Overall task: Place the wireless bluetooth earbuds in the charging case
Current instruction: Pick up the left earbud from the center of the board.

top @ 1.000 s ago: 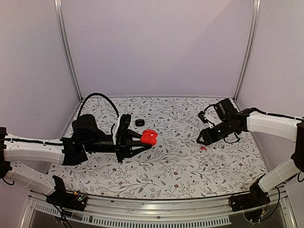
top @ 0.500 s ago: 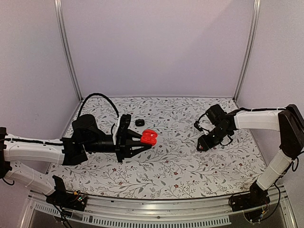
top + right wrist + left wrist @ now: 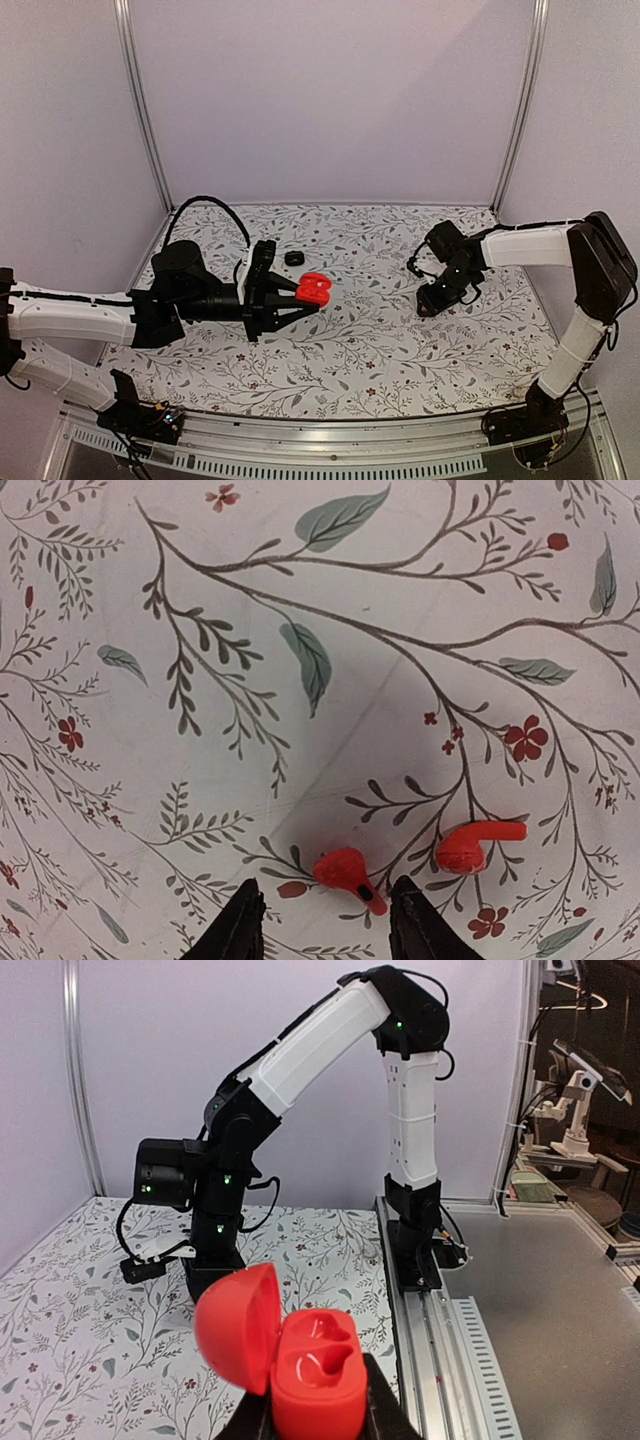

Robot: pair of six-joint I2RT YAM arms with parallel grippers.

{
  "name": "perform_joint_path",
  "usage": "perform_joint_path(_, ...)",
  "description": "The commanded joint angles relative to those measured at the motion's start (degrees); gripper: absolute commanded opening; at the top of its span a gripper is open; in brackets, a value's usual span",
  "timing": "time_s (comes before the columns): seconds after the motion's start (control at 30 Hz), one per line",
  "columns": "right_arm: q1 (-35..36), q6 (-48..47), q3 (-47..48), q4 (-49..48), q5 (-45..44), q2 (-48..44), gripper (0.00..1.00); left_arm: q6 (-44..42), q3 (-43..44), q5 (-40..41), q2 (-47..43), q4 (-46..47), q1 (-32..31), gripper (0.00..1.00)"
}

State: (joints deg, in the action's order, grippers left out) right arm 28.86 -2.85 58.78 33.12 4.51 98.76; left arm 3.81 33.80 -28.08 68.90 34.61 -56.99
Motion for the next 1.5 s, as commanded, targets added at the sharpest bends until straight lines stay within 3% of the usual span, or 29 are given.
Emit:
perform_joint_path(0.0,0.0,-0.5,2.1,1.6,-2.4,1.5,0.41,-0.4,0.1,-0.7,0.1,0.1,0.5,0.0)
perform_joint_path(0.47,0.2,-1.1,4.9,3.3,-6.5,6.1,0.31,-0.6,0.5,-0.9,0.5,0.1,0.5,0.0)
perform_joint_path(0.7,0.9,-0.8,7.0,3.9,-5.1,7.9,0.18,-0.5,0.7,-0.9,0.6,0.1,0.6,0.0)
perform_joint_path(1.1,1.4,2.3,9.3,2.5,3.6,9.7,0.1,-0.1,0.5,-0.8,0.3,-0.2,0.6,0.0)
perform_joint_path(1.47,1.2,6.3,6.3,-12.0,16.8,-2.1,0.08,0.1,-3.2,1.8,-0.3,3.8,0.6,0.0)
